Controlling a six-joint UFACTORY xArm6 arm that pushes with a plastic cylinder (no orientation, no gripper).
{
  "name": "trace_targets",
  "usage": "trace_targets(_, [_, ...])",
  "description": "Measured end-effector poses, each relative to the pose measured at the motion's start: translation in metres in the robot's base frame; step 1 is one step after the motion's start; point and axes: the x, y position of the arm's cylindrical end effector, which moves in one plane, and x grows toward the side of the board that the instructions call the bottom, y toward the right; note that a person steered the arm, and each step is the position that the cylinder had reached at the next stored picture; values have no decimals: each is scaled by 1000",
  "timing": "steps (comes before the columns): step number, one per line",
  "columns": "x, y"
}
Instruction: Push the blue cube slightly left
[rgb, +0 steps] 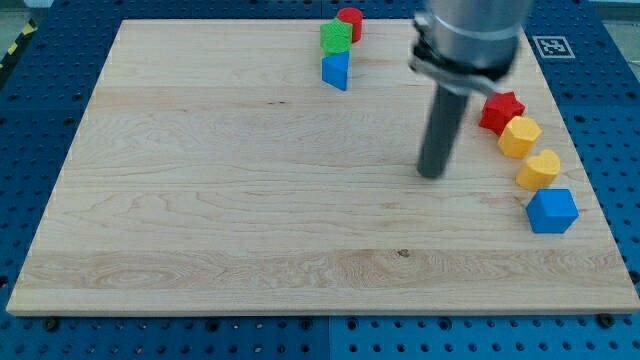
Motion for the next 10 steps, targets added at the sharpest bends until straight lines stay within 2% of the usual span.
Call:
trace_targets(1, [73,33])
trace_targets(2, [118,97])
trace_targets(3, [117,171])
trace_targets(4, [108,179])
trace_targets(5, [62,177])
trace_targets(6, [35,168])
trace_targets(7, [34,165])
trace_targets(10, [32,107])
